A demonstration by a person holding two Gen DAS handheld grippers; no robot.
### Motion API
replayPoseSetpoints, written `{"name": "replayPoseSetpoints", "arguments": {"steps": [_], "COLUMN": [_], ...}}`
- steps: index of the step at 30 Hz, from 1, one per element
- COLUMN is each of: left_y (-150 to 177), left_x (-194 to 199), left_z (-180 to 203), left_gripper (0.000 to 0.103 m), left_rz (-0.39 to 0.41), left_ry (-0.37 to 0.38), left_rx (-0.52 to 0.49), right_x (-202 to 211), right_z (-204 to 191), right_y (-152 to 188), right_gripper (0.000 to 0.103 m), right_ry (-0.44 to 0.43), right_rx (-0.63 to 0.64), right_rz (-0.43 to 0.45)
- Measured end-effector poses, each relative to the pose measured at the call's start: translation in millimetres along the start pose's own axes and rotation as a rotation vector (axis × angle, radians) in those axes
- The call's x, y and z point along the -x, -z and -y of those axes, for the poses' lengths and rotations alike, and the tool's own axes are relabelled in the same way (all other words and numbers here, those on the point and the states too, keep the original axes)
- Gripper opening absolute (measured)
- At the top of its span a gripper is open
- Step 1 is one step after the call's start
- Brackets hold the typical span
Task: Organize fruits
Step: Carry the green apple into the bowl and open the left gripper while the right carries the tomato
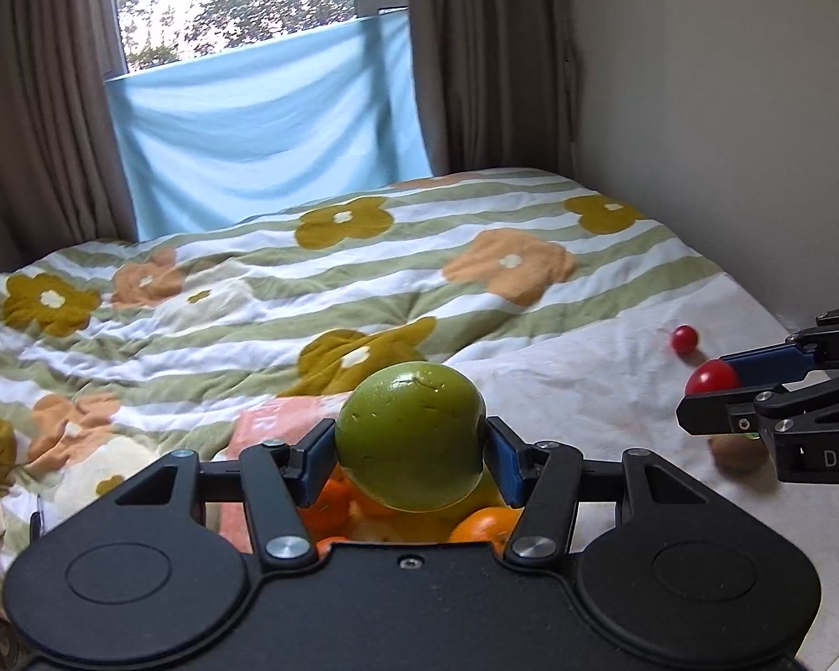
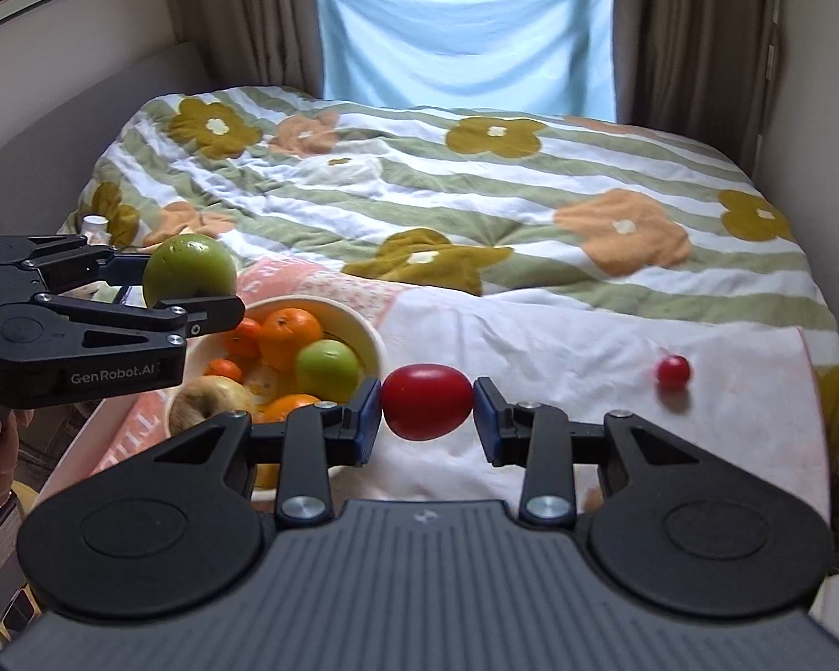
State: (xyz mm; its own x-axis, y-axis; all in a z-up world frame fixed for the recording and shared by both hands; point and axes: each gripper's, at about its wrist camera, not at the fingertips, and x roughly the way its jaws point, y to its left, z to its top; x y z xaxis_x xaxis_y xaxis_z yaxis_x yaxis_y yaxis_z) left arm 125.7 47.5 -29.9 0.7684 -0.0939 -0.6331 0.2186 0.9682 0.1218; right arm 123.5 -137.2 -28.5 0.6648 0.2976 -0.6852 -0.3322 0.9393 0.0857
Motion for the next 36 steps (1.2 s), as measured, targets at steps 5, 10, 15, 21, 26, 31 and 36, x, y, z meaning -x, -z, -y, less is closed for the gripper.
{"name": "replayPoseSetpoints", "arguments": {"steps": [5, 10, 15, 21, 26, 31, 36], "left_y": [11, 23, 33, 38, 39, 34, 28], "left_x": [-11, -30, -50, -72, -78, -67, -54], "left_z": [-27, -43, -48, -47, -45, -48, -56], "left_gripper": [0.060, 0.060, 0.060, 0.060, 0.061, 0.097, 0.097], "left_rz": [-0.021, -0.045, -0.067, -0.088, -0.091, -0.022, 0.006], "left_ry": [-0.010, 0.009, 0.045, 0.093, 0.108, 0.115, 0.111], "left_rx": [0.017, 0.010, -0.008, -0.018, -0.031, -0.029, -0.021], "right_x": [-26, -53, -74, -88, -89, -88, -83], "right_z": [-29, -49, -55, -52, -50, -48, -48], "right_y": [-5, -5, -2, 2, 4, 4, -1], "right_gripper": [0.051, 0.051, 0.051, 0.051, 0.051, 0.051, 0.051], "right_ry": [-0.032, -0.040, -0.014, 0.013, 0.028, 0.048, 0.043], "right_rx": [0.019, 0.001, -0.042, -0.085, -0.092, -0.103, -0.093], "right_rz": [-0.015, -0.034, -0.048, -0.060, -0.067, -0.060, -0.052]}}
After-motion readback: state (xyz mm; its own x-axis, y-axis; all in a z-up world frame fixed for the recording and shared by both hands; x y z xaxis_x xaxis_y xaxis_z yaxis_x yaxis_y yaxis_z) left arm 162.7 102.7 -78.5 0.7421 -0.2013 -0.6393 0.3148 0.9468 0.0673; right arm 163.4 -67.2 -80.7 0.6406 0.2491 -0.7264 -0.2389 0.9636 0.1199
